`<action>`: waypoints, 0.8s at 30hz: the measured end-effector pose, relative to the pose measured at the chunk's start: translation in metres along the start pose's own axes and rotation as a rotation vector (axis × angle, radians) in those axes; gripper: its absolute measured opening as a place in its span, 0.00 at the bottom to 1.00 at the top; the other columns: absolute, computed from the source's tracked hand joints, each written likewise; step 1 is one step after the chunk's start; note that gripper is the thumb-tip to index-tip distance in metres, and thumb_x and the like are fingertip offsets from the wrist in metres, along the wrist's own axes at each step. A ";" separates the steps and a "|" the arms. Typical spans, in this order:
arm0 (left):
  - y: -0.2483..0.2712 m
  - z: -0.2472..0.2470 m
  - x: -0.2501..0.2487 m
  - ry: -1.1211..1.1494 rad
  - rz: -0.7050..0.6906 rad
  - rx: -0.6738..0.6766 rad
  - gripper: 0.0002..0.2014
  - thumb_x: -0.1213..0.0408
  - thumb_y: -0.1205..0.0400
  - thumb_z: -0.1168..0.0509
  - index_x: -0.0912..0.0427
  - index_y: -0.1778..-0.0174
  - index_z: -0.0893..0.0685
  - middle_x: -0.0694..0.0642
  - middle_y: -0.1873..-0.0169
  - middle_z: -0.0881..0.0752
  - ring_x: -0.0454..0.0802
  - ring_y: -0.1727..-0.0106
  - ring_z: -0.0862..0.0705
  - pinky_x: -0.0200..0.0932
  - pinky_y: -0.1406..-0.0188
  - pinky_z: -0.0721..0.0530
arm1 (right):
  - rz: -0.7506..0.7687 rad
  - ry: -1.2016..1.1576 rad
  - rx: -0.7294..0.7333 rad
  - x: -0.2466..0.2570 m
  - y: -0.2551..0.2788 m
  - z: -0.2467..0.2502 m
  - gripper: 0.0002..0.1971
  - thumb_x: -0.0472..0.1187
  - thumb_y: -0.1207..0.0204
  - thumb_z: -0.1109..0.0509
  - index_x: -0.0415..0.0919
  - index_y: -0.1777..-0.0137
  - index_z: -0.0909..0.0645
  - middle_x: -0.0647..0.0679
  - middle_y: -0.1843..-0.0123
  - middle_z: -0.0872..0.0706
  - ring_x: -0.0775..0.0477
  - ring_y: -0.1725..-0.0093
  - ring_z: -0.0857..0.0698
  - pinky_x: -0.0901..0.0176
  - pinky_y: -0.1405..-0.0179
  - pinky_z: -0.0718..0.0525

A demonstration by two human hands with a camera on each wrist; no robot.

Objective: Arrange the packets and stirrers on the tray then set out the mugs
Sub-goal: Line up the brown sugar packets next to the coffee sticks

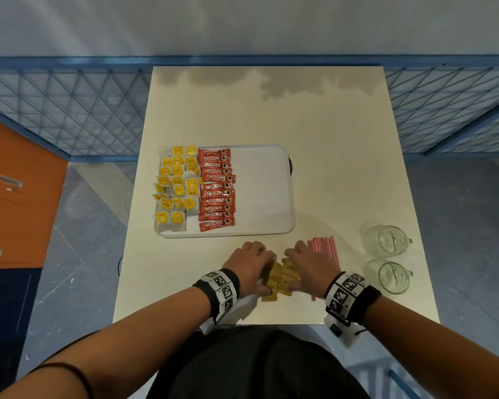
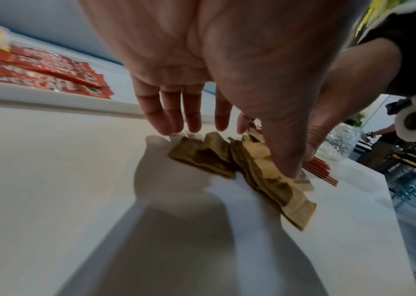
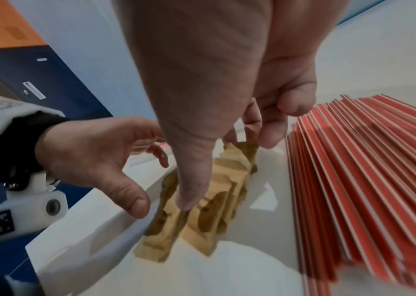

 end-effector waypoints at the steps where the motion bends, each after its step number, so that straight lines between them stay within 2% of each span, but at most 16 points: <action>1: -0.002 -0.003 -0.005 -0.029 -0.003 0.013 0.43 0.38 0.31 0.24 0.46 0.22 0.33 0.55 0.26 0.31 0.57 0.28 0.31 0.56 0.30 0.25 | 0.001 0.002 -0.004 -0.001 0.002 -0.003 0.40 0.64 0.30 0.21 0.48 0.23 0.31 0.48 0.32 0.25 0.44 0.46 0.16 0.51 0.51 0.13; 5: -0.008 -0.011 -0.018 -0.160 -0.010 0.029 0.43 0.39 0.30 0.25 0.50 0.22 0.33 0.57 0.27 0.30 0.58 0.29 0.31 0.56 0.30 0.27 | 0.014 -0.012 -0.021 0.001 0.005 -0.012 0.35 0.61 0.28 0.22 0.46 0.28 0.29 0.48 0.35 0.24 0.45 0.50 0.16 0.55 0.57 0.17; 10: -0.011 -0.011 -0.026 -0.205 0.010 0.038 0.33 0.45 0.25 0.27 0.54 0.27 0.26 0.58 0.31 0.25 0.59 0.32 0.28 0.54 0.33 0.29 | 0.042 0.000 -0.034 0.002 0.005 -0.018 0.25 0.57 0.22 0.26 0.44 0.32 0.26 0.48 0.39 0.21 0.43 0.51 0.15 0.56 0.60 0.24; 12: -0.011 -0.009 -0.027 -0.195 0.026 0.025 0.28 0.46 0.22 0.29 0.56 0.30 0.23 0.58 0.33 0.23 0.59 0.34 0.27 0.53 0.34 0.29 | 0.058 0.016 -0.037 0.003 0.004 -0.018 0.21 0.56 0.19 0.28 0.44 0.34 0.25 0.47 0.41 0.19 0.42 0.51 0.14 0.54 0.60 0.23; 17: -0.009 -0.006 -0.025 -0.115 0.051 -0.022 0.16 0.51 0.16 0.35 0.56 0.37 0.20 0.56 0.39 0.19 0.58 0.38 0.24 0.50 0.41 0.30 | 0.074 -0.033 -0.053 0.000 0.004 -0.019 0.18 0.54 0.17 0.30 0.43 0.35 0.22 0.48 0.44 0.19 0.44 0.53 0.15 0.51 0.55 0.16; 20: -0.007 -0.001 -0.021 -0.045 0.072 -0.063 0.13 0.51 0.17 0.35 0.55 0.41 0.19 0.55 0.42 0.17 0.57 0.40 0.23 0.48 0.45 0.31 | 0.065 -0.115 -0.075 -0.003 0.004 -0.016 0.18 0.55 0.17 0.30 0.44 0.36 0.20 0.49 0.44 0.19 0.44 0.51 0.16 0.50 0.52 0.16; 24: 0.000 0.009 -0.015 0.141 0.131 -0.150 0.10 0.51 0.19 0.32 0.53 0.50 0.18 0.51 0.52 0.16 0.54 0.48 0.20 0.49 0.48 0.23 | 0.043 -0.225 -0.106 -0.006 0.005 -0.008 0.17 0.57 0.18 0.29 0.46 0.39 0.18 0.50 0.46 0.17 0.46 0.51 0.17 0.51 0.51 0.17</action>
Point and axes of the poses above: each hand's wrist, its own y-axis away from the middle knuckle, its own z-axis out of the back of the hand, x = y × z, the point moved 4 cm from there along -y, towards the middle knuckle
